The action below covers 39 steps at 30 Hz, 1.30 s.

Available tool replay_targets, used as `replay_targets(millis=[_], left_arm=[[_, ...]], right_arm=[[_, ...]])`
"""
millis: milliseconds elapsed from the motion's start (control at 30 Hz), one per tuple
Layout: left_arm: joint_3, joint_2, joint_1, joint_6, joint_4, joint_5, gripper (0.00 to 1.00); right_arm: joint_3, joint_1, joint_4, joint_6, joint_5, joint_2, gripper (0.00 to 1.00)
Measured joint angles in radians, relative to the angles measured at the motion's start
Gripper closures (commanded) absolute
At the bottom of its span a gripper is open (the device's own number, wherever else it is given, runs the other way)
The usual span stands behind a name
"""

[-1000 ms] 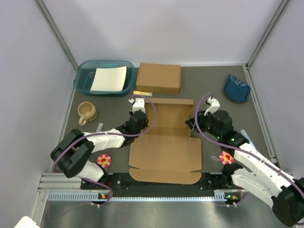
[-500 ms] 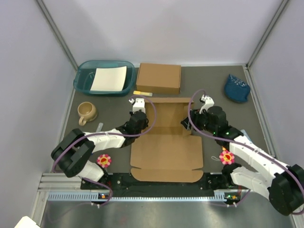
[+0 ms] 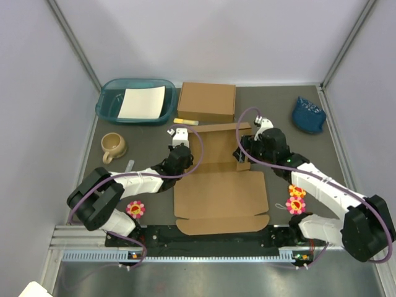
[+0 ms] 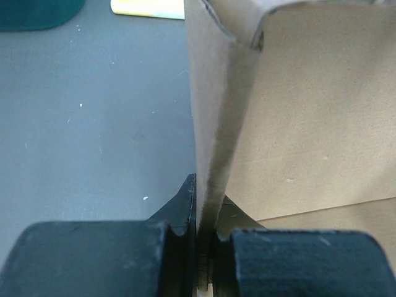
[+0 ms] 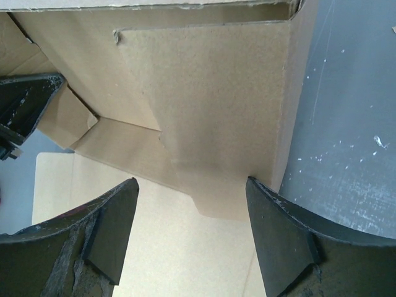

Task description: Fold the paper box

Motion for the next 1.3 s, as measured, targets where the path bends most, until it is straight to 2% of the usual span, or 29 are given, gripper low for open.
replay_targets(millis=[233,500,800,1033,1300], left_arm=[[0.0,0.004,-0.001,0.0,0.006,-0.006,1.0],[0.0,0.006,-0.003,0.0,0.011,-0.005,1.0],[0.0,0.008,-0.004,0.001,0.012,-0.007,1.0],[0.0,0.008,-0.005,0.001,0.012,-0.008,1.0],[-0.005,0.005,-0.005,0.005,0.02,-0.009,1.0]], right_arm=[[0.006,0.0,-0.098,-0.021,0.009,-0.075,0.27],[0.062,0.0,-0.202,-0.074,0.027,-0.248,0.26],[0.069,-0.019,-0.268,-0.098,0.214,-0.468,0.25],[0.004,-0.173,-0.263,-0.008,0.351,-0.535,0.25],[-0.094,-0.343,-0.233,0.118,0.323,-0.426,0.29]])
